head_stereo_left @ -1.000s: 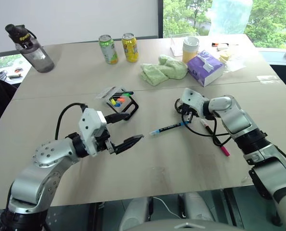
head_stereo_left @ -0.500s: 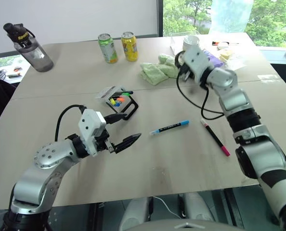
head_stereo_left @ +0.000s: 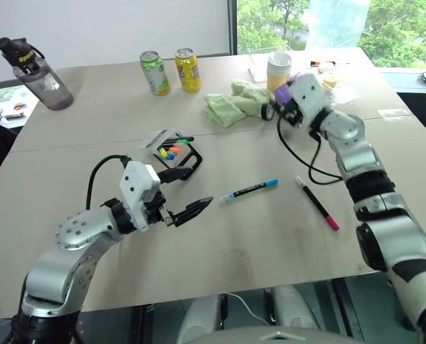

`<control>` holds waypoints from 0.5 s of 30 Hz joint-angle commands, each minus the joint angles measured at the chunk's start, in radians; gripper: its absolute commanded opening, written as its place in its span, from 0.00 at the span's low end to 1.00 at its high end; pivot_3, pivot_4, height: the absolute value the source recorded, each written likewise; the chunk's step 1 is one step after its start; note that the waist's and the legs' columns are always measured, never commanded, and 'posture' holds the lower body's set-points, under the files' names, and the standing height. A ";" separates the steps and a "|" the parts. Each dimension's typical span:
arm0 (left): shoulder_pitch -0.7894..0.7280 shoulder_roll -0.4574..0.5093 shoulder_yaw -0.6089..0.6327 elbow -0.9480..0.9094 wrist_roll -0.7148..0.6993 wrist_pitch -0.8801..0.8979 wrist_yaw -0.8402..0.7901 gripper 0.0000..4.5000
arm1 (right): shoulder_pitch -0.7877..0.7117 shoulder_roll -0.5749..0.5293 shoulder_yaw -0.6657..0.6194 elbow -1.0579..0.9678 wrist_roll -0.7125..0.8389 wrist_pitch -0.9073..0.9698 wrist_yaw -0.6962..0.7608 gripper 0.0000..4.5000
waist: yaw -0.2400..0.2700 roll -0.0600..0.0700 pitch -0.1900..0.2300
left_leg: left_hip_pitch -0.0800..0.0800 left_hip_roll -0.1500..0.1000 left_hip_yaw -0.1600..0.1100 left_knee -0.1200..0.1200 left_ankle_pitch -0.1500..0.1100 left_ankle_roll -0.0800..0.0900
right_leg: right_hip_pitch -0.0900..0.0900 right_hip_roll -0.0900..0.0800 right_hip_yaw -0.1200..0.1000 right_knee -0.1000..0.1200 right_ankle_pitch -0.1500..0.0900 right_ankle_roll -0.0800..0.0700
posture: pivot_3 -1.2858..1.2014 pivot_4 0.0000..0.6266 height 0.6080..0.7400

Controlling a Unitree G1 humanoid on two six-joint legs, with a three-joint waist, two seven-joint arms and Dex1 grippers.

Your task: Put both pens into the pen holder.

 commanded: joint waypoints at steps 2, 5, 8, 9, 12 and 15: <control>0.006 -0.002 0.006 -0.022 0.002 -0.022 -0.004 1.00 | 0.194 -0.152 -0.016 -0.375 0.122 0.309 0.227 0.66 | 0.006 0.000 0.000 | -0.004 0.000 -0.003 0.004 0.000 0.000 | -0.001 0.000 -0.001 0.000 0.000 0.000 | 0.52 0.24 1.00; 0.014 -0.006 0.007 -0.027 0.000 -0.027 -0.008 1.00 | 0.364 -0.277 -0.057 -0.606 0.167 0.498 0.277 0.66 | 0.012 0.001 0.000 | -0.006 0.000 -0.003 0.006 0.000 0.000 | -0.002 -0.001 -0.001 0.000 0.000 0.000 | 0.52 0.24 1.00; 0.007 -0.012 0.000 -0.030 -0.023 -0.023 -0.022 1.00 | 0.551 -0.359 -0.189 -0.886 0.236 0.773 0.232 0.66 | 0.026 0.001 0.000 | -0.006 0.000 -0.004 0.005 0.000 0.000 | -0.002 0.000 -0.001 0.000 0.000 0.000 | 0.52 0.24 1.00; 0.001 -0.014 -0.005 -0.032 -0.033 -0.017 -0.028 1.00 | 0.592 -0.364 -0.223 -0.952 0.258 0.843 0.214 0.66 | 0.031 0.001 0.000 | -0.006 0.000 -0.004 0.005 0.000 0.000 | -0.002 -0.001 -0.001 0.000 0.000 0.000 | 0.52 0.24 1.00; -0.036 -0.020 -0.035 -0.018 -0.050 -0.010 -0.052 1.00 | 0.714 -0.341 -0.312 -1.152 0.315 1.038 0.154 0.66 | 0.031 0.001 0.000 | -0.006 0.000 -0.004 0.006 0.000 0.000 | -0.001 0.000 0.000 0.001 0.000 0.000 | 0.52 0.24 1.00; -0.088 -0.027 -0.064 0.018 -0.053 -0.010 -0.076 1.00 | 0.821 -0.314 -0.367 -1.318 0.345 1.176 0.093 0.66 | 0.039 0.000 -0.001 | -0.005 0.000 -0.004 0.007 0.000 0.001 | 0.000 0.000 -0.001 0.001 0.000 0.000 | 0.52 0.24 1.00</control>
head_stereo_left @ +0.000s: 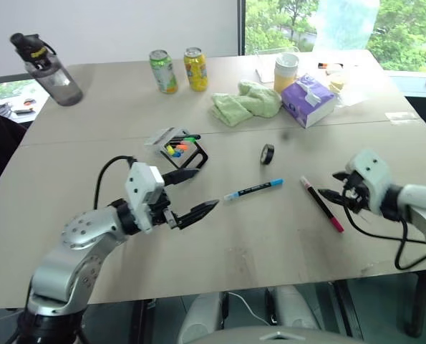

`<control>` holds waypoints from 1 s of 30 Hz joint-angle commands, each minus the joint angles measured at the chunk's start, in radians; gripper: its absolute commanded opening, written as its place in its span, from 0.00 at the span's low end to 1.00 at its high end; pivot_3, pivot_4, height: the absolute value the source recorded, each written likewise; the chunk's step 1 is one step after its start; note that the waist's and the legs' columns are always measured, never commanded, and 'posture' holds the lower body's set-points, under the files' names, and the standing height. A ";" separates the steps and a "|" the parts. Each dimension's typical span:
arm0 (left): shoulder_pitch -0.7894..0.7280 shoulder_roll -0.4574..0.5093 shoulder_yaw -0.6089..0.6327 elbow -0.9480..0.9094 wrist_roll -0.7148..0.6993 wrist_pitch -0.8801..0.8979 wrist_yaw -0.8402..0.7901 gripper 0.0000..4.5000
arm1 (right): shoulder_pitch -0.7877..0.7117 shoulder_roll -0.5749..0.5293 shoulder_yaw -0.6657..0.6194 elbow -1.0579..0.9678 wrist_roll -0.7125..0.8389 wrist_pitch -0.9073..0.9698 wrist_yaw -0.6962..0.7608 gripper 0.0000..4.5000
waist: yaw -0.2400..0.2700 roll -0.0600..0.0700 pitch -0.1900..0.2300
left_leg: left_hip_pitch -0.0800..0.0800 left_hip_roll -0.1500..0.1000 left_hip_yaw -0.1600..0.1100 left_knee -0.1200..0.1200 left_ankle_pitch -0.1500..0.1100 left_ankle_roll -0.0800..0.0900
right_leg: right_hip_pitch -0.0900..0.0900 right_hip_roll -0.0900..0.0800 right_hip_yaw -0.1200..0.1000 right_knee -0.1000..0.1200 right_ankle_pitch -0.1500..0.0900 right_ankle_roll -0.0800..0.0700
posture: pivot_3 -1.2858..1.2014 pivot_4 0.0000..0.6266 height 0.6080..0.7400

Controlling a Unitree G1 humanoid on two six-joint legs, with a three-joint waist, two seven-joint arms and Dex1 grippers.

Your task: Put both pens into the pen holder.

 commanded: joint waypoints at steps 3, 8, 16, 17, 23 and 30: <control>-0.096 -0.006 -0.047 0.065 -0.010 -0.013 -0.061 1.00 | 0.159 0.078 -0.082 -0.293 0.035 0.220 -0.144 0.78 | 0.013 0.000 0.000 | 0.000 0.000 0.000 0.000 0.000 0.000 | 0.000 0.000 0.000 0.000 0.000 0.000 | 0.52 0.24 1.00; -0.157 -0.004 -0.071 0.129 0.000 -0.024 -0.110 1.00 | 0.179 0.184 -0.055 -0.363 0.020 0.276 -0.280 0.99 | 0.011 -0.002 -0.001 | 0.000 -0.001 0.000 0.001 0.000 0.000 | 0.000 0.000 0.000 0.000 0.000 0.000 | 0.52 0.24 1.00; -0.175 0.002 -0.065 0.156 0.012 -0.032 -0.138 1.00 | 0.192 0.176 -0.025 -0.354 0.014 0.287 -0.350 0.99 | 0.013 -0.002 -0.001 | 0.001 -0.001 0.000 0.001 0.000 0.000 | 0.000 0.001 -0.001 0.000 0.000 0.000 | 0.52 0.24 1.00; -0.172 0.002 -0.064 0.154 0.012 -0.032 -0.137 1.00 | 0.195 0.182 -0.025 -0.343 0.013 0.287 -0.359 0.99 | 0.013 -0.002 -0.001 | 0.001 -0.001 0.000 0.001 0.000 0.000 | 0.000 0.001 -0.001 0.000 0.000 0.000 | 0.52 0.24 1.00; -0.152 0.003 -0.052 0.132 0.009 -0.027 -0.126 1.00 | 0.228 0.218 -0.013 -0.288 0.029 0.287 -0.379 0.99 | 0.012 -0.002 -0.001 | 0.001 -0.001 0.000 0.001 0.000 0.000 | 0.000 0.001 0.000 0.001 0.000 0.000 | 0.52 0.24 1.00; -0.134 0.010 -0.036 0.111 -0.006 -0.021 -0.122 1.00 | 0.262 0.210 0.007 -0.245 0.025 0.225 -0.395 0.40 | 0.013 -0.004 -0.003 | 0.004 -0.001 0.000 0.001 0.000 0.000 | 0.003 0.000 -0.001 0.000 0.000 0.000 | 0.52 0.24 1.00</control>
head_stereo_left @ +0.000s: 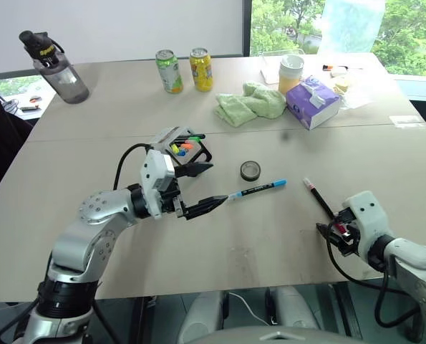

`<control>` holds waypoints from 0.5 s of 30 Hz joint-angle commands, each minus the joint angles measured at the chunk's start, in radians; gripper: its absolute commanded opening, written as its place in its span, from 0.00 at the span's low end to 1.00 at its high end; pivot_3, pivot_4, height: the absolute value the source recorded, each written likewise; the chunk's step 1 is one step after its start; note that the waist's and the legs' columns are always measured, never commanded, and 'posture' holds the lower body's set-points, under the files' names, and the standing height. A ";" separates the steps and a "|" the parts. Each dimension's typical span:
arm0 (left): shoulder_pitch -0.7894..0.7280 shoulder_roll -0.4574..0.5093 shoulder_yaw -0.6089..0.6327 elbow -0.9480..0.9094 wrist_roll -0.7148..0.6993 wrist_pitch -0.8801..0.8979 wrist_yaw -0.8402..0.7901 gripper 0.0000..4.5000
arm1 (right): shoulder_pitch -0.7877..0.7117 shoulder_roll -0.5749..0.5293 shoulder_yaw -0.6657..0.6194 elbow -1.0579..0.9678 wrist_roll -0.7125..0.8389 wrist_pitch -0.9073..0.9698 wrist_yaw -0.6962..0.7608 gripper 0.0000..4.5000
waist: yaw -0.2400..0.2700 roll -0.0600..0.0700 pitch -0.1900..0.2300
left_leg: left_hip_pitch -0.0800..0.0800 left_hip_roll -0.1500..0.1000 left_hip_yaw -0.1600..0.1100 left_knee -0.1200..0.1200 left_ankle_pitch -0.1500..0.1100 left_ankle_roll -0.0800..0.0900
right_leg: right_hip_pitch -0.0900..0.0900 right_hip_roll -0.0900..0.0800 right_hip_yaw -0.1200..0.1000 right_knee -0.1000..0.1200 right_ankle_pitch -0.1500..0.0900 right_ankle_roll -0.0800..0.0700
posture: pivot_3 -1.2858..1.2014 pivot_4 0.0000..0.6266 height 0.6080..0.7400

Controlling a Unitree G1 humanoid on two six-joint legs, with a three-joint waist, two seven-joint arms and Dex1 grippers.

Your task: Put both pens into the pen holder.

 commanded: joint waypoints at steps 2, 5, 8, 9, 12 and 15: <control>0.012 0.018 0.031 -0.045 -0.020 -0.004 -0.008 1.00 | 0.010 -0.009 -0.007 0.025 -0.012 -0.018 -0.024 0.21 | 0.001 0.000 0.000 | 0.005 0.000 0.000 0.000 0.000 0.000 | 0.005 0.000 0.000 -0.001 0.000 0.000 | 0.52 0.24 1.00; 0.018 0.034 0.028 -0.050 -0.025 -0.001 -0.025 1.00 | 0.014 -0.011 -0.004 0.037 -0.011 -0.034 -0.026 0.00 | 0.001 -0.002 -0.001 | 0.012 0.000 0.000 -0.001 -0.001 0.001 | 0.012 0.000 0.000 -0.002 0.000 0.000 | 0.52 0.24 1.00; 0.023 0.049 0.028 -0.054 -0.040 0.006 -0.046 1.00 | 0.015 -0.011 -0.002 0.048 -0.012 -0.047 -0.032 0.00 | 0.001 -0.002 -0.001 | 0.013 0.000 0.000 -0.001 -0.001 0.001 | 0.015 0.000 -0.001 -0.002 0.000 0.000 | 0.52 0.24 1.00; 0.025 0.054 0.029 -0.056 -0.044 0.008 -0.054 1.00 | 0.014 -0.010 -0.001 0.050 -0.012 -0.050 -0.034 0.00 | 0.001 -0.002 -0.001 | 0.013 0.000 0.000 -0.001 -0.001 0.001 | 0.015 0.000 -0.001 -0.002 0.000 0.000 | 0.52 0.24 1.00; 0.034 0.093 0.020 -0.062 -0.031 -0.002 -0.101 1.00 | 0.013 -0.011 -0.001 0.057 -0.012 -0.059 -0.035 0.00 | 0.001 -0.002 -0.001 | 0.013 0.000 0.000 -0.001 -0.001 0.001 | 0.015 0.000 0.000 -0.002 0.000 0.000 | 0.52 0.24 1.00; 0.028 0.124 0.015 -0.059 -0.010 -0.031 -0.143 1.00 | 0.010 -0.012 0.000 0.067 -0.013 -0.072 -0.036 0.00 | 0.001 -0.002 -0.001 | 0.014 0.000 0.000 -0.001 -0.001 0.001 | 0.015 0.000 -0.001 -0.002 0.000 0.000 | 0.52 0.24 1.00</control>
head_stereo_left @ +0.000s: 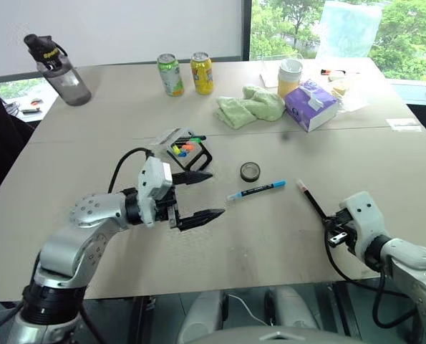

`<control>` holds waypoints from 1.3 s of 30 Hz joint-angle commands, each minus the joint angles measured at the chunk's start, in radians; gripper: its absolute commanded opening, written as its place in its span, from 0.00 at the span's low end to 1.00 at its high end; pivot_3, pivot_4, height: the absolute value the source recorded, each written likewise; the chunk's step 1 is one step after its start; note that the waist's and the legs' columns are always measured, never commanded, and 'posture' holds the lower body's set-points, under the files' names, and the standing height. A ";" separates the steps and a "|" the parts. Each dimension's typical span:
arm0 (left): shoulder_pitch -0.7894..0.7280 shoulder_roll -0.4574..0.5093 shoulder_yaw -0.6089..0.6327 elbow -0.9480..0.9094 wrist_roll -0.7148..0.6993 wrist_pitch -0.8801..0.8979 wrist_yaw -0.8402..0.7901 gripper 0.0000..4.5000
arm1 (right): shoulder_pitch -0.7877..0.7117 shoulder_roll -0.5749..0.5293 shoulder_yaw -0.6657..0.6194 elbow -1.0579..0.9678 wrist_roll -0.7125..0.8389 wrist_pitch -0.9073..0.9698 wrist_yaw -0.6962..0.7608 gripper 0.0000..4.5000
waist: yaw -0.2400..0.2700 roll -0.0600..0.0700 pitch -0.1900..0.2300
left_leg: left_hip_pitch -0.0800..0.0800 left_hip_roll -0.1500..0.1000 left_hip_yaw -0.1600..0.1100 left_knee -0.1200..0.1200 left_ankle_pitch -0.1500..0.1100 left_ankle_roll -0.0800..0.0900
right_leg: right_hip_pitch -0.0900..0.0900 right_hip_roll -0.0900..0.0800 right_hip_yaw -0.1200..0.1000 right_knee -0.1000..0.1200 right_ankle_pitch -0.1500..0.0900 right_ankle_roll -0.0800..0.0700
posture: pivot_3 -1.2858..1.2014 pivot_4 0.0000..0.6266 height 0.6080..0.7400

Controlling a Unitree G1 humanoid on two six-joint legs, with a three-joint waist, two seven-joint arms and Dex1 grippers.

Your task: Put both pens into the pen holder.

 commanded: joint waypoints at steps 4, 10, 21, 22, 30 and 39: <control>-0.024 0.030 0.012 -0.016 0.020 -0.049 -0.050 1.00 | -0.002 -0.010 -0.010 0.040 -0.017 -0.025 -0.021 0.00 | 0.000 -0.001 0.000 | 0.001 0.000 0.000 0.000 0.000 0.000 | 0.001 0.000 0.000 -0.001 0.000 0.000 | 0.52 0.24 1.00; -0.032 -0.009 0.010 -0.006 0.022 -0.029 0.003 1.00 | -0.061 -0.016 -0.010 0.073 -0.009 -0.191 0.016 0.00 | -0.001 0.000 0.000 | 0.001 0.000 0.000 0.000 0.000 0.000 | 0.001 0.000 0.000 0.000 0.000 0.000 | 0.52 0.24 1.00; -0.135 -0.380 0.106 -0.036 -0.336 0.282 0.542 1.00 | -0.209 0.000 0.166 0.147 -0.074 -0.781 0.189 0.00 | 0.001 -0.001 0.000 | -0.001 -0.001 -0.003 0.002 0.000 0.000 | 0.000 -0.001 -0.002 0.000 0.000 0.000 | 0.52 0.24 1.00; -0.143 -0.422 0.111 -0.039 -0.372 0.295 0.600 1.00 | -0.218 -0.001 0.172 0.154 -0.070 -0.804 0.201 0.00 | 0.001 -0.001 0.000 | -0.001 -0.001 -0.003 0.002 0.000 0.000 | 0.000 -0.001 -0.002 0.000 0.000 0.001 | 0.52 0.24 1.00; -0.158 -0.551 0.085 -0.073 -0.488 0.314 0.759 1.00 | -0.228 -0.012 0.203 0.160 -0.056 -0.873 0.260 0.00 | 0.001 -0.001 0.001 | -0.001 -0.001 -0.003 0.001 0.000 0.000 | 0.000 0.000 -0.002 0.000 0.000 0.001 | 0.52 0.24 1.00; -0.156 -0.530 0.050 -0.084 -0.501 0.323 0.734 0.62 | -0.220 -0.035 0.218 0.153 -0.075 -0.882 0.282 0.00 | 0.002 -0.001 0.001 | -0.001 -0.001 -0.003 0.001 0.000 -0.001 | 0.000 0.000 -0.002 0.000 0.000 0.001 | 0.52 0.24 1.00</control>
